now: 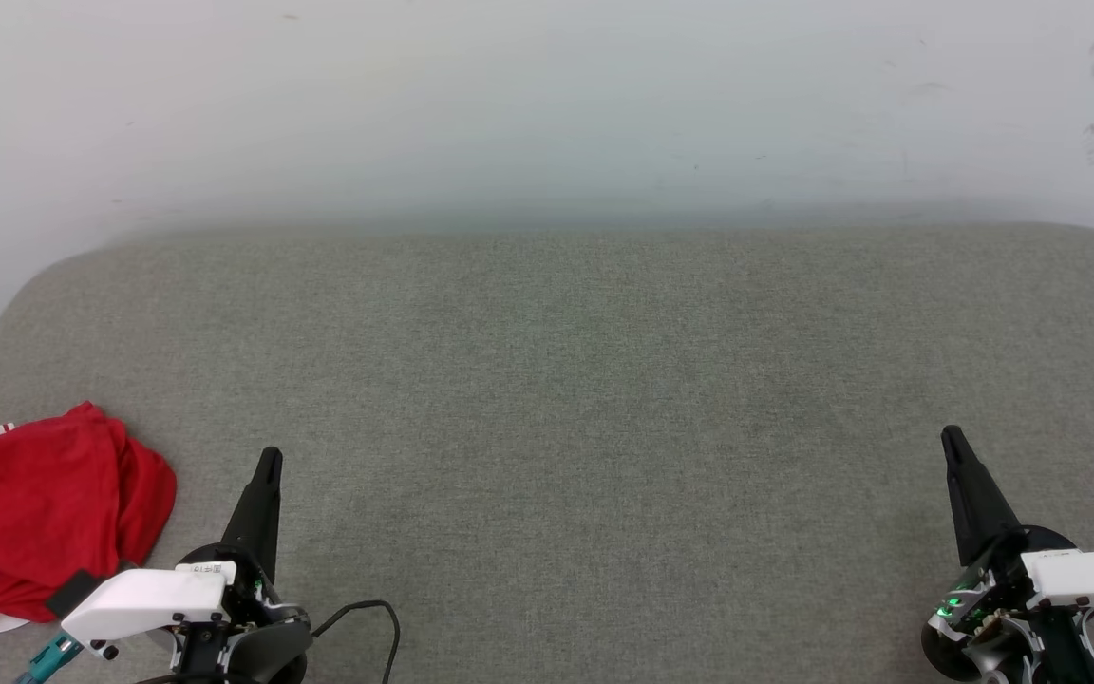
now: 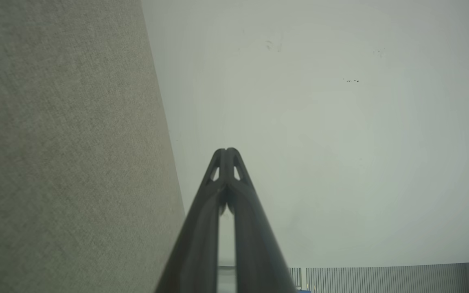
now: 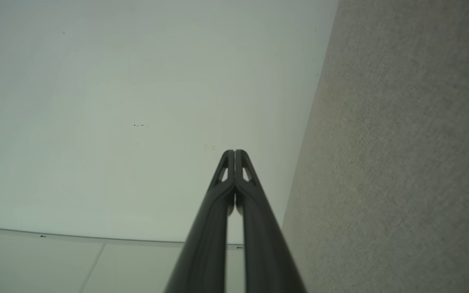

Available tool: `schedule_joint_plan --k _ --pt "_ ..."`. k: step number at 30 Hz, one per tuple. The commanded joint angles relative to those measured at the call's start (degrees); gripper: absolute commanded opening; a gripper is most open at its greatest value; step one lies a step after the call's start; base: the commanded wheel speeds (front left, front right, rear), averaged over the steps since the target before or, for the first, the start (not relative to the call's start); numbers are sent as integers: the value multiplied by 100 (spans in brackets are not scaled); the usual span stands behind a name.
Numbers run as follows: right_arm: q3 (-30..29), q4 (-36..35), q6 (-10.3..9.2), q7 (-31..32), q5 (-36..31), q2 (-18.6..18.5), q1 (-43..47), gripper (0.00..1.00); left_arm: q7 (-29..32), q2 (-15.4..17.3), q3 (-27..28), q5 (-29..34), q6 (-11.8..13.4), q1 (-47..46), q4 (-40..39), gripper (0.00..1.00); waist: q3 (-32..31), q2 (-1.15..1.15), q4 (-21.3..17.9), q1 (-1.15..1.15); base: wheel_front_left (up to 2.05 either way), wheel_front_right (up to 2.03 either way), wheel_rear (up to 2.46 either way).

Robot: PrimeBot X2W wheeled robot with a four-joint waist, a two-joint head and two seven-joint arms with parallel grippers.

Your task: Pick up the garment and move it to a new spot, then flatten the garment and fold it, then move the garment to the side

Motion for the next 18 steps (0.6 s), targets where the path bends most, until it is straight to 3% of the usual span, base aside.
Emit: schedule_joint_plan --k 1,18 --pt "-1 8 -2 3 -30 16 -65 0 9 -3 8 -6 -14 -48 2 0 0 0 0 0 0 0 0" --pt "0 7 -2 1 -28 16 -65 0 9 -3 5 -7 -14 -48 2 0 0 0 0 0 0 0 0"
